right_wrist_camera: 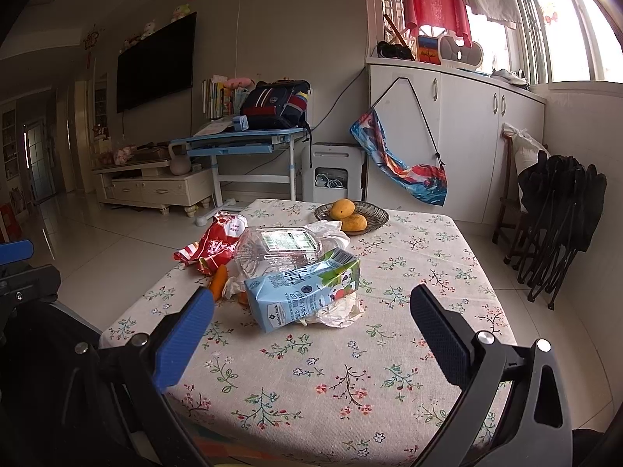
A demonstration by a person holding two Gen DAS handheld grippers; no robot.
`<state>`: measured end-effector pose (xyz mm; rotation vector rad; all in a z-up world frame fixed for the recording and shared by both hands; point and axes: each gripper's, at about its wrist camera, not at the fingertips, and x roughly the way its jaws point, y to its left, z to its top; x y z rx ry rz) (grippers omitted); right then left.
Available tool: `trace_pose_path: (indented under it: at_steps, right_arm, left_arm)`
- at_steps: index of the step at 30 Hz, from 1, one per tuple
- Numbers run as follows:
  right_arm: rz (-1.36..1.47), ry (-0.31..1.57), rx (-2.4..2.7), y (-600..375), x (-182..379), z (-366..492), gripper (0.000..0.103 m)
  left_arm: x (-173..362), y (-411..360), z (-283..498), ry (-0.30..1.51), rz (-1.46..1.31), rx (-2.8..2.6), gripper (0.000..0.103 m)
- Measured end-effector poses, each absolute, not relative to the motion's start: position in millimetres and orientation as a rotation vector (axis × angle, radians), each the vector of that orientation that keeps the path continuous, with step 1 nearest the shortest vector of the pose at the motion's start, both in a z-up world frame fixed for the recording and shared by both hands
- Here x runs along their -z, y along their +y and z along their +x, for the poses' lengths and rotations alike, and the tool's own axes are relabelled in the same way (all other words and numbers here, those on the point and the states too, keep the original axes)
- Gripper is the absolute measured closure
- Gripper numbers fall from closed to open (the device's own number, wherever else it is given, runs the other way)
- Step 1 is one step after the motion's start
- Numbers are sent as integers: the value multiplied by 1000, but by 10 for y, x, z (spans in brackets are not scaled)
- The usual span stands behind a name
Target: Collect trash
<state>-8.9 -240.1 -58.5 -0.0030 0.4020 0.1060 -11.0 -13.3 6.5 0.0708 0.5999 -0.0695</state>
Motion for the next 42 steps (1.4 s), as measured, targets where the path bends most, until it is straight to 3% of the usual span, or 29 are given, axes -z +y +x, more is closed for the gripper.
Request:
trace_pose_path:
  at_steps: [14,21,29,32,37,42]
  right_arm:
    - [163,443,-168,-2523,547,20,6]
    - [392,584,-169,-2641,740,462,6]
    - [449,719,-144,-2574,1000,1026,6]
    - [397,775,-160,-2534,1067,1177,12]
    - [303,879,-244,-2670,1086,1295,35]
    - [207,964,-246,-2968,1060,1290,41]
  left_arm:
    - [-43,-21,-57,604,43,35,8]
    - [-8,100,4,605,21,9,8]
    - [24,212,136,615,5,-15,8]
    - [18,216,241,617,9,-16,8]
    - [7,228,604,624,24,-25,8]
    - [78,151,1233,669,50,-22,8]
